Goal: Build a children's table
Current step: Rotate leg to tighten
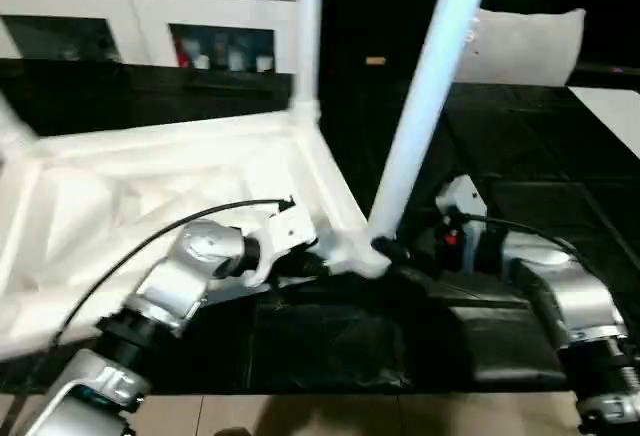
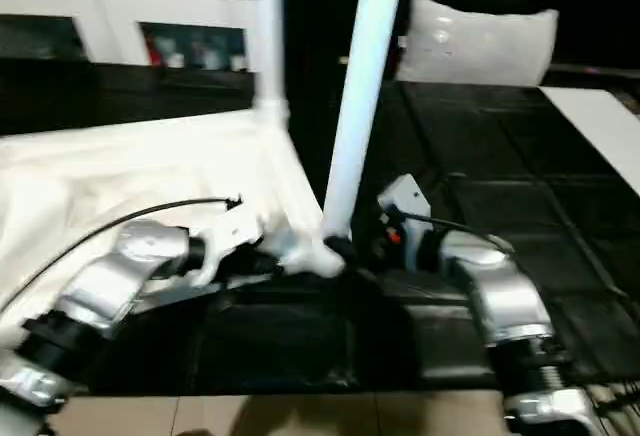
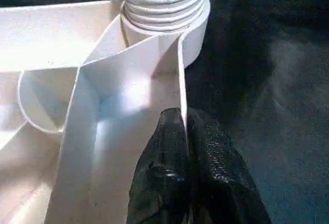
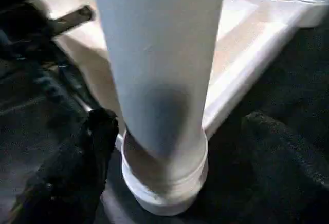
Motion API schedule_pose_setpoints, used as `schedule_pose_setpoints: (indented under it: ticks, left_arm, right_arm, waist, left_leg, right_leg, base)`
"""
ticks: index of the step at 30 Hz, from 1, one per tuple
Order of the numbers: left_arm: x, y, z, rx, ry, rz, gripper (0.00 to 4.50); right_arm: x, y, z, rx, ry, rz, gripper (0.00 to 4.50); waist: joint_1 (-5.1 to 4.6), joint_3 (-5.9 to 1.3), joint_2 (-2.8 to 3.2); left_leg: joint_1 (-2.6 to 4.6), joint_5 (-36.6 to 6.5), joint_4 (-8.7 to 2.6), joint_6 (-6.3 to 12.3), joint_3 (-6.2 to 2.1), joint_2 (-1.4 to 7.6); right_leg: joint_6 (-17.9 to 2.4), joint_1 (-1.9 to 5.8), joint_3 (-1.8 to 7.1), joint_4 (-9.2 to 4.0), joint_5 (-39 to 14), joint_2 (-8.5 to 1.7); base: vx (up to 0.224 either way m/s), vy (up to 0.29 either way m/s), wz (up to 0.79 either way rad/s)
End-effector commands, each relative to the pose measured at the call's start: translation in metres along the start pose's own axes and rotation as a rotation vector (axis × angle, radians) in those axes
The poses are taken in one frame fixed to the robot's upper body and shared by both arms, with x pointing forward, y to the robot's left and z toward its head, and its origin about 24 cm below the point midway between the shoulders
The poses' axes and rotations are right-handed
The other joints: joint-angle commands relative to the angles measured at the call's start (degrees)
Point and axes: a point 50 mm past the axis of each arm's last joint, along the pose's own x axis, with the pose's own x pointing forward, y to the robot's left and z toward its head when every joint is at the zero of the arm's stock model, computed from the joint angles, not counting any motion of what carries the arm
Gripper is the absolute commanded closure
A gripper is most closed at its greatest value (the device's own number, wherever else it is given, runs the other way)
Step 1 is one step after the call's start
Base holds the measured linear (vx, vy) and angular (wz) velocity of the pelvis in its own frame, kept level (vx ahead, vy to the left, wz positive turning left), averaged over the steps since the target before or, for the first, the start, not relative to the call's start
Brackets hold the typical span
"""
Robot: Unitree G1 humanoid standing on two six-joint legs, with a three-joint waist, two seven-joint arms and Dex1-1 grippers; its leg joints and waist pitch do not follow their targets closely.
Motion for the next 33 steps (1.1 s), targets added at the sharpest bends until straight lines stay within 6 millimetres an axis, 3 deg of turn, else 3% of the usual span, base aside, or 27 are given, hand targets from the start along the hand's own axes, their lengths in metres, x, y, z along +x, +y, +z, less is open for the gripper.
schedule_pose_setpoints:
  ticks: [1,2,7,8,12,13,16,26,29,32,33]
  left_arm:
    - [0.004,-0.01,-0.003,0.044,0.033,-0.117,4.5]
    - [0.004,-0.011,-0.004,0.049,0.036,-0.127,4.5]
    - [0.0,-0.015,-0.006,0.089,0.052,-0.215,4.5]
    - [0.0,-0.015,-0.006,0.089,0.052,-0.216,4.5]
    - [0.0,-0.015,-0.004,0.09,0.044,-0.221,4.5]
    - [0.001,-0.015,-0.004,0.09,0.043,-0.221,4.5]
    - [0.001,-0.015,-0.005,0.09,0.042,-0.225,4.5]
    - [0.002,-0.015,-0.005,0.069,0.022,-0.222,4.5]
    - [0.006,-0.014,-0.002,-0.02,-0.029,-0.151,4.5]
    - [0.013,-0.007,0.002,-0.1,-0.048,-0.024,4.5]
    - [0.018,-0.002,0.007,-0.146,-0.065,0.066,4.5]
  right_arm:
    - [-0.005,0.005,0.004,-0.021,-0.004,0.077,0.41]
    - [-0.006,0.005,0.003,-0.022,-0.001,0.088,0.66]
    - [-0.007,0.008,0.0,-0.015,0.036,0.186,0.91]
    - [-0.007,0.008,0.0,-0.012,0.036,0.189,1.14]
    - [-0.006,0.011,-0.001,0.013,0.036,0.225,1.27]
    - [-0.006,0.012,-0.001,0.016,0.036,0.23,1.53]
    - [-0.002,0.013,-0.002,0.031,0.039,0.251,1.59]
    - [0.011,0.014,-0.001,0.09,0.025,0.268,2.41]
    - [0.029,0.021,0.007,0.15,-0.024,0.22,2.44]
    - [0.023,0.015,0.005,0.146,0.007,0.111,2.48]
    - [0.018,0.009,0.003,0.134,0.027,-0.007,2.48]
  waist:
    - [-0.03,-3.51,0.52]
    - [0.02,-3.5,0.55]
    - [0.36,-3.48,0.39]
    - [0.37,-3.5,0.41]
    - [0.47,-3.57,0.42]
    - [0.48,-3.56,0.39]
    - [0.52,-3.6,0.37]
    - [0.51,-3.63,0.35]
    - [0.1,-3.28,0.4]
    - [-0.05,-3.13,0.22]
    - [-0.15,-2.94,0.32]
  left_leg:
    - [0.48,-8.1,-3.76,3.09,-0.6,2.69]
    - [0.55,-8.2,-3.79,2.99,-0.62,2.74]
    - [0.53,-8.8,-3.77,2.29,-0.52,2.64]
    - [0.53,-8.7,-3.75,2.25,-0.53,2.65]
    - [0.52,-8.4,-3.72,2.14,-0.57,2.7]
    - [0.51,-8.3,-3.72,2.16,-0.58,2.68]
    - [0.47,-8.3,-3.69,2.18,-0.58,2.66]
    - [0.45,-7.6,-3.61,2.06,-0.53,2.6]
    - [0.53,-9.7,-3.86,0.97,-0.58,2.52]
    - [0.81,-11.6,-3.91,0.01,-0.63,2.4]
    - [0.8,-11.8,-4.03,-0.29,-0.66,2.59]
  right_leg:
    - [-11.9,3.21,3.17,-3.87,-7.0,-4.94]
    - [-12.0,3.12,3.16,-3.88,-7.1,-4.94]
    - [-11.9,3.13,3.19,-3.97,-9.1,-5.03]
    - [-12.0,3.15,3.18,-3.94,-9.1,-5.02]
    - [-12.2,3.16,3.13,-3.82,-8.4,-5.0]
    - [-12.3,3.2,3.11,-3.8,-8.2,-4.98]
    - [-12.1,3.25,3.1,-3.85,-8.7,-5.05]
    - [-12.4,3.23,3.07,-3.67,-7.4,-4.97]
    - [-11.5,3.06,3.05,-4.12,-12.2,-5.0]
    - [-9.3,2.95,3.05,-4.88,-19.0,-5.13]
    - [-8.8,2.79,3.16,-5.02,-20.0,-5.05]
  base:
    - [0.0,0.0,0.0]
    - [0.0,0.0,0.0]
    - [0.0,0.0,0.0]
    - [0.0,0.0,0.0]
    - [0.0,0.0,0.0]
    - [0.0,0.0,0.0]
    - [0.0,0.0,0.0]
    - [0.0,0.0,0.0]
    - [0.0,0.0,0.0]
    - [0.0,0.0,0.0]
    - [0.0,0.0,0.0]
